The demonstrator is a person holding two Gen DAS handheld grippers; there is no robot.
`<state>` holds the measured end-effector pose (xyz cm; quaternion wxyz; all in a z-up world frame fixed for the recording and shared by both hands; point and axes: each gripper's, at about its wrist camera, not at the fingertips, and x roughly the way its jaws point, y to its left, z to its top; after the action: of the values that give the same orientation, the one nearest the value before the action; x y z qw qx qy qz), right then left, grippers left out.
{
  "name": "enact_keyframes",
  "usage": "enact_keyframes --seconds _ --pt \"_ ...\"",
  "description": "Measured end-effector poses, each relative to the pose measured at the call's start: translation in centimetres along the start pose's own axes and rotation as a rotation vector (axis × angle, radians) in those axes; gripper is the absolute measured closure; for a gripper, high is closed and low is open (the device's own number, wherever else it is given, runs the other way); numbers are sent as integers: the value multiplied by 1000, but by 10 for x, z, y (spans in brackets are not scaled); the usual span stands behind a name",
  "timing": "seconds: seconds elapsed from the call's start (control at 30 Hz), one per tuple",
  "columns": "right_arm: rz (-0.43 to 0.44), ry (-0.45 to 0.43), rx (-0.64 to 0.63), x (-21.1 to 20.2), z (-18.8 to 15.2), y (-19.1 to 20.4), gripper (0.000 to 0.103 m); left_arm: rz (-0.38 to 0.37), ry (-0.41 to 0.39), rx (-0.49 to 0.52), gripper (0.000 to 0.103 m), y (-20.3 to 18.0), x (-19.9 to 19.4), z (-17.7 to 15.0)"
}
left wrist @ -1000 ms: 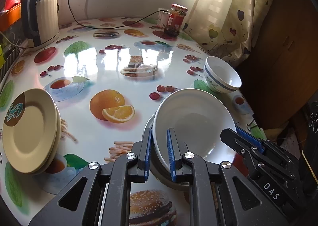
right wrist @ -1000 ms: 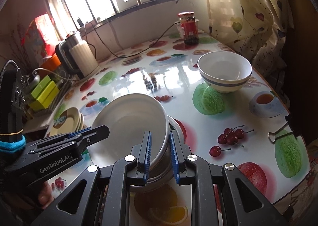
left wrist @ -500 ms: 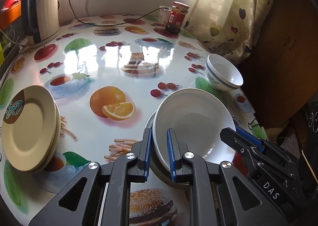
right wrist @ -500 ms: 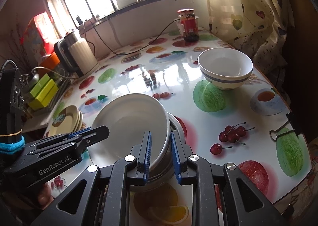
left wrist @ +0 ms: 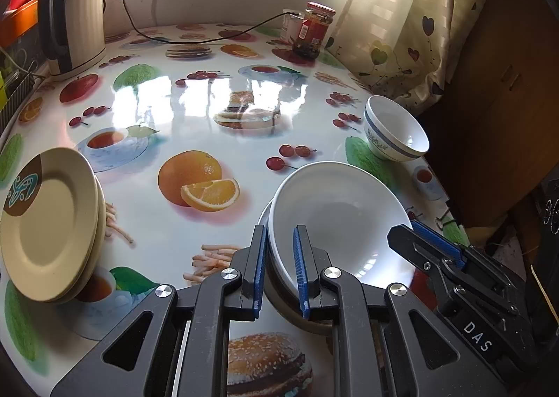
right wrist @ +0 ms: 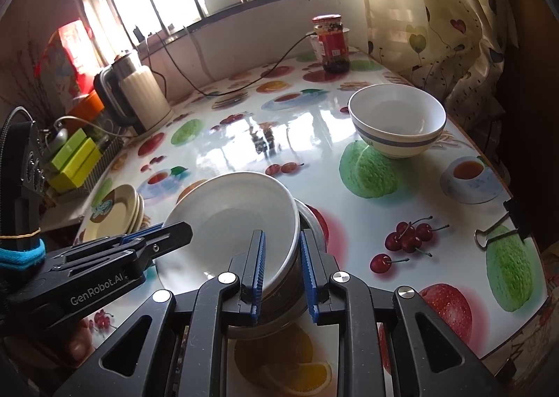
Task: Organize plates and bowls
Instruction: 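Open the left tool to release the white bowl inside the steel bowl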
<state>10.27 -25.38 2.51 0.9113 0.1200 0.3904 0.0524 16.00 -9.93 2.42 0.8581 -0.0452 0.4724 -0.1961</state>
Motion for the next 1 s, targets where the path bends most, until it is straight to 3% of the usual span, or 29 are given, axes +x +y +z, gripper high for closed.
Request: enact_keyframes --seconds 0.23,0.4,0.53,0.6,0.67,1.0 --pt "0 0 0 0 0 0 80 -5 2 0 86 -1 1 0" --pt "0 -5 -3 0 1 0 78 -3 -4 14 77 -3 0 0" --pt "-8 -11 -2 0 0 1 67 9 -9 26 75 -4 -1 0" --pt "-7 -11 0 -1 2 0 65 13 -16 30 65 -4 -3 1" --pt "-9 -12 0 -1 2 0 65 10 -24 33 62 -3 -4 2" --pt "-12 -22 3 -6 7 -2 61 19 -44 47 60 -5 -8 5"
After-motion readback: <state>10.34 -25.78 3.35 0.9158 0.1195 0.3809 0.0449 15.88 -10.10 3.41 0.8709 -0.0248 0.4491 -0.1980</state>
